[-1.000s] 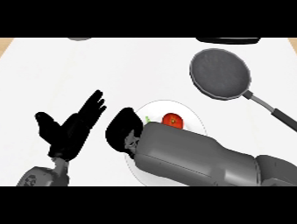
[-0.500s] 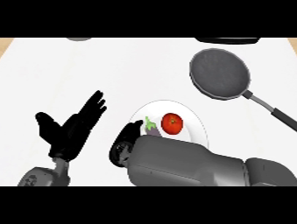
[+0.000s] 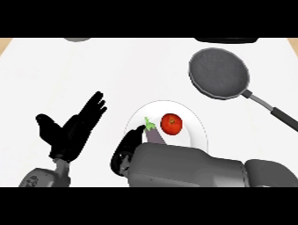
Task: Pick the eggplant from the plate and place it in the pan
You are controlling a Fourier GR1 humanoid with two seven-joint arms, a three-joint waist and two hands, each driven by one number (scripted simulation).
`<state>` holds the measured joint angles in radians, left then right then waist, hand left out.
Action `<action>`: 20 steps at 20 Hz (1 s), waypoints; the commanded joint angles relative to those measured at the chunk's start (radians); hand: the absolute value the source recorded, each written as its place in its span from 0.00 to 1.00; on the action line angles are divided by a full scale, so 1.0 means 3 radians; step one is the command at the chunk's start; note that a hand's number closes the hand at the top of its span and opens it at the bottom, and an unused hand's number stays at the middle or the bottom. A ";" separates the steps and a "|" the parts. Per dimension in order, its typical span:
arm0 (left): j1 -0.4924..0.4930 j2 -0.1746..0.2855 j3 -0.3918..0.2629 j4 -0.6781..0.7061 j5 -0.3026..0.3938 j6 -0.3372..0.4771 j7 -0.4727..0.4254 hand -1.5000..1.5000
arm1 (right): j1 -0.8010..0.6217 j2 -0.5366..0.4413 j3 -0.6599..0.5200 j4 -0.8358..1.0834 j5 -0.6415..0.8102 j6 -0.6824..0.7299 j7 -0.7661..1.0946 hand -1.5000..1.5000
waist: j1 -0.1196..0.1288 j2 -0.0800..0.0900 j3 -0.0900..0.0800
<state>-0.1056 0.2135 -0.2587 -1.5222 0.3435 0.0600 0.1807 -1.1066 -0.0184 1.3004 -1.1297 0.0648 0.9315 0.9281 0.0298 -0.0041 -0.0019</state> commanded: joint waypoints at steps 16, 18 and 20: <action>0.0081 0.0040 0.0237 0.0003 -0.0012 -0.0150 -0.0033 0.50 | 0.0038 0.0024 0.0014 0.0141 0.0710 0.0384 0.0063 0.00 | -0.0076 0.0014 0.0005; 0.0166 -0.0098 0.0095 -0.0053 -0.0151 -0.0053 -0.0069 0.50 | 0.0208 0.0025 0.0098 0.0262 0.0980 0.0244 -0.0218 0.00 | -0.0065 0.0018 0.0006; 0.0156 -0.0043 0.0128 -0.0239 -0.0117 -0.0051 0.0115 0.50 | 0.0289 0.0056 0.0070 0.0252 0.1161 0.0132 -0.0261 1.00 | -0.0060 0.0017 0.0007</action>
<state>-0.0638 0.1997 -0.2201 -1.5412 0.3159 0.0374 0.1751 -1.0541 -0.0172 1.3261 -1.0950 0.3202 1.0057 0.8816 0.0099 -0.0008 0.0004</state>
